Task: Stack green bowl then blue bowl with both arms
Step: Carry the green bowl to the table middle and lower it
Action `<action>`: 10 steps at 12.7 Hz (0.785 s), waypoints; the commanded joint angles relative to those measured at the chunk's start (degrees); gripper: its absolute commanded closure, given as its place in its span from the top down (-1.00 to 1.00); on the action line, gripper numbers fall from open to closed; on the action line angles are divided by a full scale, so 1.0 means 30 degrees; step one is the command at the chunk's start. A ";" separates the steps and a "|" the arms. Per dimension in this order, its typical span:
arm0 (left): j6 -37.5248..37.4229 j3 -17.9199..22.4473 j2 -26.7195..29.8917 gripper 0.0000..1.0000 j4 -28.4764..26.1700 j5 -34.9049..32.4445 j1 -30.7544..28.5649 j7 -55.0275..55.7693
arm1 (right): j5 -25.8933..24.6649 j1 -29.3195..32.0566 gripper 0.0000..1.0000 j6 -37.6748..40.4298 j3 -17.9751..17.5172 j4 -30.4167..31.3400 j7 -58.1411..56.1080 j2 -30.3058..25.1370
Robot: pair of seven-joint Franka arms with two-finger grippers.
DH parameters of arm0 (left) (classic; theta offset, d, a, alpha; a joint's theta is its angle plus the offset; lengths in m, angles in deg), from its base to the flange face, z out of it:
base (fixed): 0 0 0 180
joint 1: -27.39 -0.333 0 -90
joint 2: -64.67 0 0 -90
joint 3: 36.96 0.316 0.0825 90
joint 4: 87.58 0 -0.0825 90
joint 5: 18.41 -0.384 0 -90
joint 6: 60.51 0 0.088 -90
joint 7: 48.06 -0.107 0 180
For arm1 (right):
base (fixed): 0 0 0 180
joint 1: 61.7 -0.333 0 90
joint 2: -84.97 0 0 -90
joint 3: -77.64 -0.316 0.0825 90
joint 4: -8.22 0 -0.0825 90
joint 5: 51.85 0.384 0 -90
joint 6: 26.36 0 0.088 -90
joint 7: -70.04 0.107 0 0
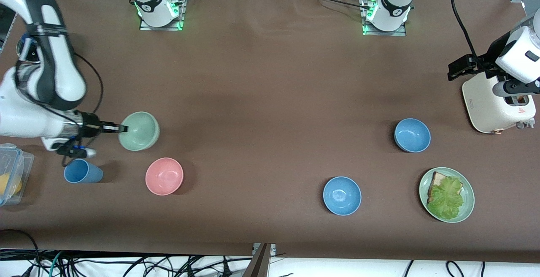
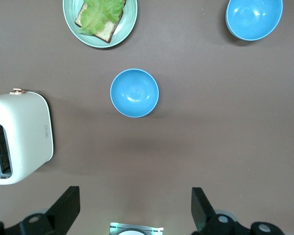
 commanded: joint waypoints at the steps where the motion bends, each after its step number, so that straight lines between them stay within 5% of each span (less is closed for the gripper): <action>1: -0.0478 0.0041 -0.0164 1.00 0.0550 0.0245 0.0017 0.0050 | -0.0028 -0.2496 -1.00 -0.0011 0.0093 -0.0170 0.3363 -0.0113; 10: -0.0507 0.0041 -0.0164 1.00 0.0550 0.0274 0.0017 0.0050 | 0.0030 -1.0061 -1.00 -0.3992 0.0064 -0.0229 1.1663 0.1584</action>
